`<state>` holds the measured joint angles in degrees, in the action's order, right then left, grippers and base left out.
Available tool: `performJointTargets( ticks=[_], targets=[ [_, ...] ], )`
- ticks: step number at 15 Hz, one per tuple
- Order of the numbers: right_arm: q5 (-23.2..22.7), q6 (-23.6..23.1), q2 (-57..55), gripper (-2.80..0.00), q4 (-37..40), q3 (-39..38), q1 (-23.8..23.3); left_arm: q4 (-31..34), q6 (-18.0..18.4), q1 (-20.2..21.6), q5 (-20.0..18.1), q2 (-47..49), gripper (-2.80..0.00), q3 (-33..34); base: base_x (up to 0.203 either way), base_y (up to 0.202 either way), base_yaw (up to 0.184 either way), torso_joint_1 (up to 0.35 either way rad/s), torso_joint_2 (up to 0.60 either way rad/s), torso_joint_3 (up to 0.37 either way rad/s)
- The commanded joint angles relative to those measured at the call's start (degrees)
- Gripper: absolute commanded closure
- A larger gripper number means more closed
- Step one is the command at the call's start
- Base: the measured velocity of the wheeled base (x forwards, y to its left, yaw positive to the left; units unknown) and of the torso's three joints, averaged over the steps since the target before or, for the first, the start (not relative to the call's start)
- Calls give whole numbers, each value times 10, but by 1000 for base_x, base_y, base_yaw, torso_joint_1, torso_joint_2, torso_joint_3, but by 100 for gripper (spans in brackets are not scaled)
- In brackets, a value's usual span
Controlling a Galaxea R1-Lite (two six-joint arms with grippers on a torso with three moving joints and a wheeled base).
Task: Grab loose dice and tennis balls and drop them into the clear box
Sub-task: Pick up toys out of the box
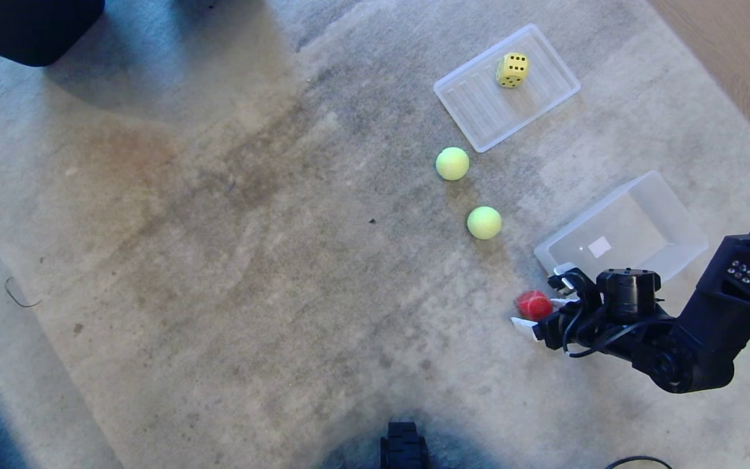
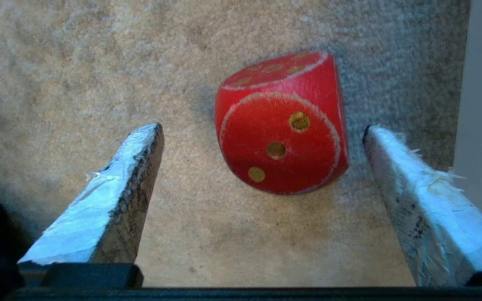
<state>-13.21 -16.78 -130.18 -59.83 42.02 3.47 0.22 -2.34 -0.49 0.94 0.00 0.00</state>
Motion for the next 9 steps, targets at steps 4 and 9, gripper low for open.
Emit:
performJointTargets(
  ticks=[4,9],
  targets=[
    [1,-31,-26,0,-11,23,-1,0,0,0,0,0,0,0,0,0,0,0,0,0],
    [26,-40,-16,0,-10,18,-7,0,0,0,0,0,0,0,0,0,0,0,0,0]
  ],
)
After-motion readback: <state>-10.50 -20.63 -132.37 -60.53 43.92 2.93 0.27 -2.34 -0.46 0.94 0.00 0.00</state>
